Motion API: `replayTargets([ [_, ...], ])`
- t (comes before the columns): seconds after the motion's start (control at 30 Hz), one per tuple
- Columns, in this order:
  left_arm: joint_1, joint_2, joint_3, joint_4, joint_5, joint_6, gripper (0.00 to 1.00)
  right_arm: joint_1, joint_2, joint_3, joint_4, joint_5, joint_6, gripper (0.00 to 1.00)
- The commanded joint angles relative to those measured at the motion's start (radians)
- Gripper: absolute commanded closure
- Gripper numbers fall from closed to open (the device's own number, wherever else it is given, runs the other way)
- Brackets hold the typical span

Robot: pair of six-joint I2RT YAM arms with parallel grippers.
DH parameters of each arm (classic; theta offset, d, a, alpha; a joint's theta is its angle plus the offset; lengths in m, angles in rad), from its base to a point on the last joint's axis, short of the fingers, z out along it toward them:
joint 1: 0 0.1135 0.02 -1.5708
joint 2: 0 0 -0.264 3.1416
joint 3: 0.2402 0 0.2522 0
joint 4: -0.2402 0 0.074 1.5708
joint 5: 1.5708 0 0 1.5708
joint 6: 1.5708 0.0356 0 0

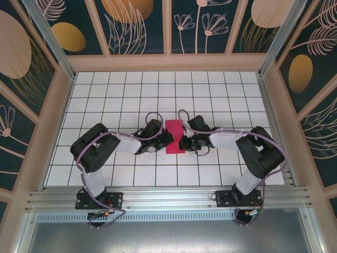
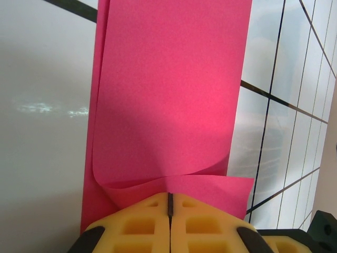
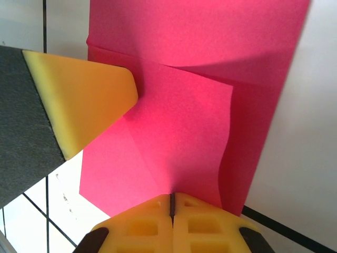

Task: Fold a paper plane with a square sheet of paper (pick it up from the middle)
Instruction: Fold the triangle a second time at the center of the table.

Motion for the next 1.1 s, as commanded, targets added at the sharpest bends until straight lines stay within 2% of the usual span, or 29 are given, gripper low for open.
replayTargets([
  [0.0,-0.001,0.032,-0.015,-0.059,-0.037,0.012,0.92,-0.014,0.011,-0.012,-0.046,0.044,-0.030,0.94],
  [0.5,-0.002,0.034,-0.018,-0.061,-0.040,0.013,0.92,-0.027,-0.017,-0.076,-0.076,-0.028,-0.026,0.93],
  [1.07,-0.002,0.031,-0.016,-0.071,-0.048,0.015,0.93,-0.036,-0.062,-0.091,-0.182,0.034,-0.092,0.92],
])
